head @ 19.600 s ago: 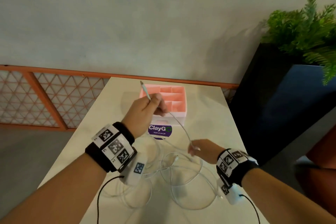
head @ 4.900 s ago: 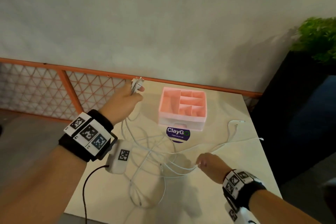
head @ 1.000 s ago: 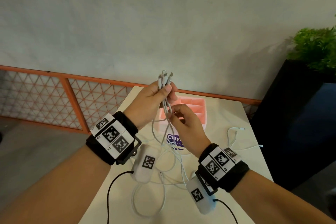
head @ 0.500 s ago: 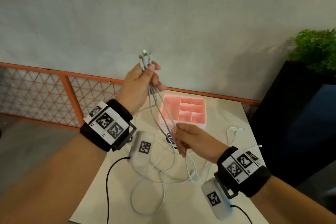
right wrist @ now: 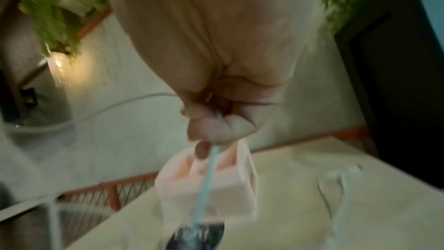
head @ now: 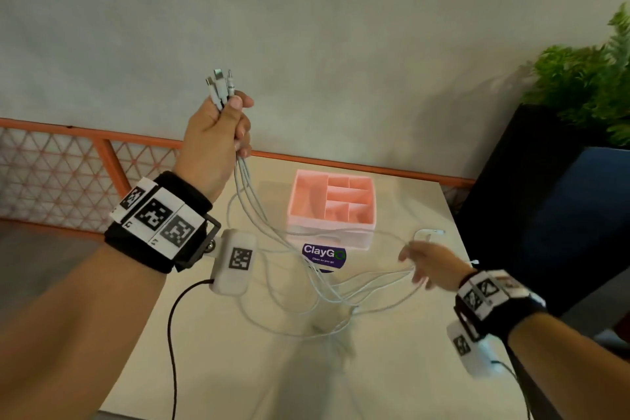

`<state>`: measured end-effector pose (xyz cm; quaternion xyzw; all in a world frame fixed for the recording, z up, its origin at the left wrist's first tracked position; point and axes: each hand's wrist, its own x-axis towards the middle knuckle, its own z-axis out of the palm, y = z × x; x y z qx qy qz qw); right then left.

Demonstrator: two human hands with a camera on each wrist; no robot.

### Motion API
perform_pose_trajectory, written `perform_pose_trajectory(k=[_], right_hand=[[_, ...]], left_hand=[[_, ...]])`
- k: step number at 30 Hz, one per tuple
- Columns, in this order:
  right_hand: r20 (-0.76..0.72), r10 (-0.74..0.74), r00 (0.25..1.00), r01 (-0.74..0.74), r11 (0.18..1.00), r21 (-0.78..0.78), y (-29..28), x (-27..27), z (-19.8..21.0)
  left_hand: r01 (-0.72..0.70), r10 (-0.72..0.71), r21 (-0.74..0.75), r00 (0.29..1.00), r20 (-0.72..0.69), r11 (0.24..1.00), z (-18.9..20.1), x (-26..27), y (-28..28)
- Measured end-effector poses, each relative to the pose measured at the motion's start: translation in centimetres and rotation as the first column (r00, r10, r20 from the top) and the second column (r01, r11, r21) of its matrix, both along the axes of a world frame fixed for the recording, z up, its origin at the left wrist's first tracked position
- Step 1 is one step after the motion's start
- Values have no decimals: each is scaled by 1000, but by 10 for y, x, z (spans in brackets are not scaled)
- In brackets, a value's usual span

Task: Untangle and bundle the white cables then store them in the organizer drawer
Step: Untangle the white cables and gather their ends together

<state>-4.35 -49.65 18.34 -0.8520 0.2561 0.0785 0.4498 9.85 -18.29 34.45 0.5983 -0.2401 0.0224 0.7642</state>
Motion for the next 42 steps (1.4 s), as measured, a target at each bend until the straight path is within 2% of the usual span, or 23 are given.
perform_pose_trajectory(k=[2, 3, 5, 6, 7, 8, 10, 12, 13, 14, 16, 18, 19, 20, 23, 24, 26, 28, 31, 35, 39, 41, 42], right_hand=[[97, 28, 995, -4, 970, -244, -16, 11, 31], [93, 90, 992, -38, 891, -453, -24, 15, 45], [8, 178, 984, -104, 609, -786, -38, 20, 69], [5, 172, 985, -82, 493, -866, -42, 22, 80], [50, 167, 985, -22, 402, -915, -46, 23, 89], [138, 177, 975, 68, 353, -933, -50, 23, 97], [394, 197, 898, 306, 365, -879, -47, 20, 112], [603, 235, 762, 494, 391, -777, -38, 13, 120], [642, 246, 726, 526, 404, -749, -34, 11, 120], [644, 253, 722, 519, 418, -746, -31, 12, 116], [563, 233, 793, 383, 527, -759, -33, 18, 98], [363, 203, 909, 146, 661, -736, -38, 22, 72], [271, 203, 941, 61, 686, -725, -40, 20, 58], [212, 202, 956, 15, 689, -724, -42, 15, 42], [133, 129, 983, 4, 702, -712, -50, -3, -1], [69, 129, 989, -45, 718, -695, -51, -8, -16], [-179, 165, 970, -240, 760, -603, -44, -14, -46], [-302, 182, 936, -334, 737, -588, -30, -19, -64], [-156, 102, 982, -183, 693, -697, -14, -17, -69], [53, -6, 999, 40, 749, -661, -13, 3, -43], [346, -58, 937, 257, 783, -567, -19, 16, -24], [434, -20, 901, 315, 717, -622, -21, 18, -23], [426, 11, 905, 299, 697, -652, -21, 19, -25]], left_hand=[[13, -13, 17, 1000, 12, 1000, -3, 0, -3], [17, -17, 25, 1000, 19, 1000, -4, 0, -4], [21, -21, 33, 1000, 19, 999, -6, -1, -5], [18, -18, 35, 1000, 16, 999, -8, -1, -5], [9, -10, 38, 1000, 14, 999, -9, -1, -5], [-1, 0, 41, 1000, 13, 999, -11, -1, -4], [-17, 17, 40, 1000, 8, 999, -14, -1, -2], [-24, 24, 27, 1000, 5, 999, -15, 0, -1], [-26, 26, 22, 1000, 4, 999, -15, 0, -1], [-28, 28, 21, 1000, 2, 999, -14, 0, -1], [-32, 32, 19, 999, 0, 999, -13, 0, -1], [-30, 30, 14, 1000, -8, 999, -13, -1, 0], [-30, 30, 13, 999, -11, 999, -14, -1, 1], [-32, 32, 13, 999, -13, 999, -14, -1, 2], [-34, 34, -2, 999, -24, 999, -16, 2, 7], [-30, 30, -8, 999, -25, 1000, -17, 3, 8], [-18, 18, 1, 1000, -24, 1000, -21, 2, 9], [-10, 11, 28, 999, -34, 1000, -27, -2, 7], [1, 1, 40, 998, -56, 999, -36, -4, 7], [-2, 6, 54, 998, -67, 999, -38, -3, 10], [0, 4, 54, 998, -62, 999, -36, -2, 13], [3, 0, 57, 999, -54, 998, -36, -2, 15], [5, -1, 58, 999, -54, 998, -36, -1, 16]])
